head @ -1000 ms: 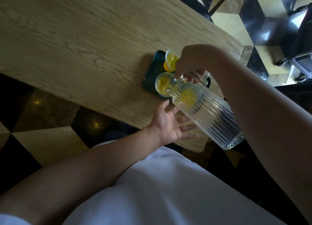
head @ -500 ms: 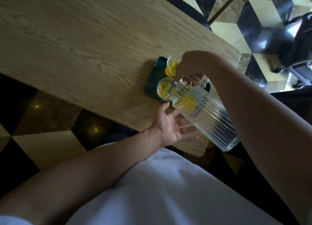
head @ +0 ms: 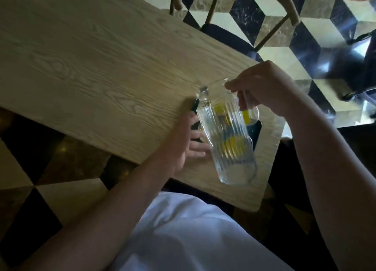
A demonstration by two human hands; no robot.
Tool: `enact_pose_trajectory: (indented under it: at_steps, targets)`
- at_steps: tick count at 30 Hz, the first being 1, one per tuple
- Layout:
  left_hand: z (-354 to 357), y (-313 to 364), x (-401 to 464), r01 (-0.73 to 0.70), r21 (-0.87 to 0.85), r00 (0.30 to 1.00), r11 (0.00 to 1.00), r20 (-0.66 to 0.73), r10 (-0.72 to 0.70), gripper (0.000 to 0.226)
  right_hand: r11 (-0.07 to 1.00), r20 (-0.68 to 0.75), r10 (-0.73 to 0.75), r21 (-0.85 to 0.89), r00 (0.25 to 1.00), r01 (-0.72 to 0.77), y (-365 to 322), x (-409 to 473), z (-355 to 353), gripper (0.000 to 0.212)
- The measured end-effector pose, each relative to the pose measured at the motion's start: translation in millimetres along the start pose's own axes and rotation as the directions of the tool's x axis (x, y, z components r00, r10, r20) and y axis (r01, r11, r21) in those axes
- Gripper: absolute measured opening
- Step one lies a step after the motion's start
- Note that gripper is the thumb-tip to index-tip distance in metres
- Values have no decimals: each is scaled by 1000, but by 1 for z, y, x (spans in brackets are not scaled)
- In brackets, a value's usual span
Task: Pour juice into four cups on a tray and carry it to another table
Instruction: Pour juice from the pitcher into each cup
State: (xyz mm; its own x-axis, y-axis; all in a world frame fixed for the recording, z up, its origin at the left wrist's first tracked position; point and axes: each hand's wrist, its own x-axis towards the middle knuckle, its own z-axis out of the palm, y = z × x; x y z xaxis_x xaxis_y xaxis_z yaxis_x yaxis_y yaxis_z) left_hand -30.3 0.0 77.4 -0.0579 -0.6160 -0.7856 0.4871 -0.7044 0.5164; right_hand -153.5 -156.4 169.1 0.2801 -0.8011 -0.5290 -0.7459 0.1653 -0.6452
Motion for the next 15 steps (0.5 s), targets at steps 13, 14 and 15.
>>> enact_pose_trajectory:
  at_steps: [13,14,15]
  targets:
    - [-68,127,15,-183,463,915,867,-243,322,45,877,-129,-184,427,974,222,-15,51,79,31]
    - [-71,131,21,-206,452,909,868,-241,341,47,871,-146,-193,430,970,238,-12,55,84,30]
    - [-74,133,27,-232,447,900,864,-238,365,49,867,-167,-215,422,962,266,-10,58,89,28]
